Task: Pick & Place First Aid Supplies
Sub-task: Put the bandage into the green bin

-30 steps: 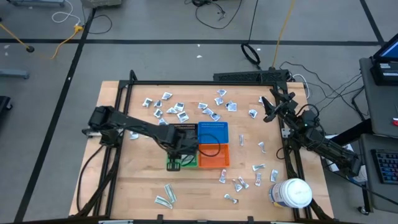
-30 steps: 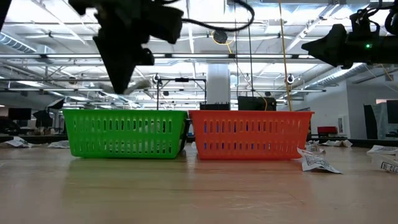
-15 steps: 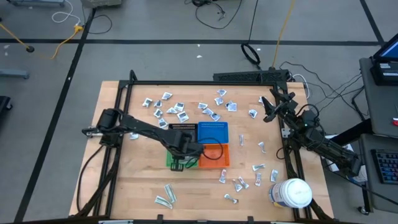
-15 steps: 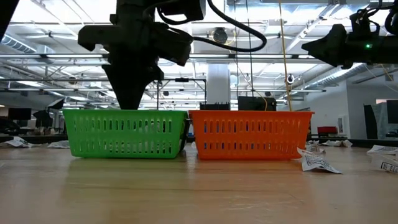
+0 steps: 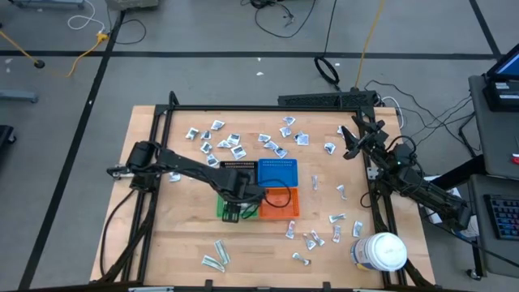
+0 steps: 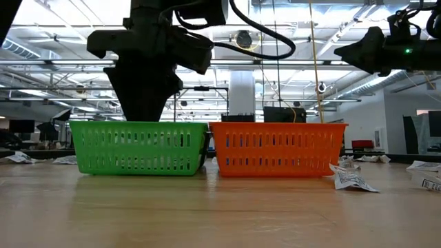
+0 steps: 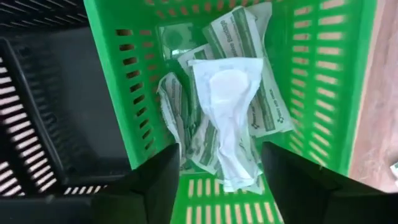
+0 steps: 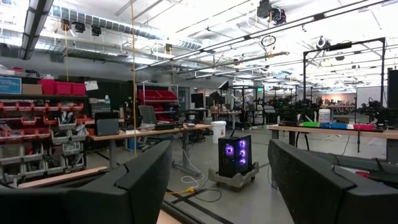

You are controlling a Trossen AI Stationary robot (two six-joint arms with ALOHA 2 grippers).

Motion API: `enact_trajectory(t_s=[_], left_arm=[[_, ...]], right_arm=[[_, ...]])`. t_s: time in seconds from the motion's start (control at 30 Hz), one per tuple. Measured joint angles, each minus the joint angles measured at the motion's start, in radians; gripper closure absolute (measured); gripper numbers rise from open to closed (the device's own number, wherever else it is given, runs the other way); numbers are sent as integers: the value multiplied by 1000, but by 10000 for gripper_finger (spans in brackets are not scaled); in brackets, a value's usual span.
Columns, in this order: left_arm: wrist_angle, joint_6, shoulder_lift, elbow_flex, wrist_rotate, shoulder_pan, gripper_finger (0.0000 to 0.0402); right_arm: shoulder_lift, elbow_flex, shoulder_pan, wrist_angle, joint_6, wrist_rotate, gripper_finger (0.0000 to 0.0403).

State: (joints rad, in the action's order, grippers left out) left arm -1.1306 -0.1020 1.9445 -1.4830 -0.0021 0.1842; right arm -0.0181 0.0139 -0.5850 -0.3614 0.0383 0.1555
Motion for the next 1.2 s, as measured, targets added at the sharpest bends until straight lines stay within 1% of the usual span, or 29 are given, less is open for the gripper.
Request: enact_trajectory(t_s=[0.13, 0.43, 0.57, 0.63, 0.7, 0.83, 0.9, 1.07, 1.2], left_arm=[[-16, 92, -20, -4, -1, 2, 153], [-27, 458, -67, -13, -13, 69, 151], [-39, 600, -82, -12, -60, 108, 151], [-46, 648, -83, -12, -76, 122, 151], [-57, 669, -81, -12, -76, 128, 151], [-62, 665, -82, -12, -84, 152, 151], [-57, 647, -81, -12, -92, 198, 151], [-64, 575, -81, -12, -73, 316, 151], [-62, 552, -81, -12, -76, 397, 151]], right_arm=[[0, 0, 0, 0, 0, 0, 140], [0, 0, 0, 0, 0, 0, 140], [0, 0, 0, 0, 0, 0, 140], [0, 0, 0, -3, 0, 0, 140], [0, 0, 0, 1, 0, 0, 140], [0, 0, 0, -1, 0, 0, 140], [0, 0, 0, 0, 0, 0, 140], [0, 0, 0, 0, 0, 0, 140], [0, 0, 0, 0, 0, 0, 140]])
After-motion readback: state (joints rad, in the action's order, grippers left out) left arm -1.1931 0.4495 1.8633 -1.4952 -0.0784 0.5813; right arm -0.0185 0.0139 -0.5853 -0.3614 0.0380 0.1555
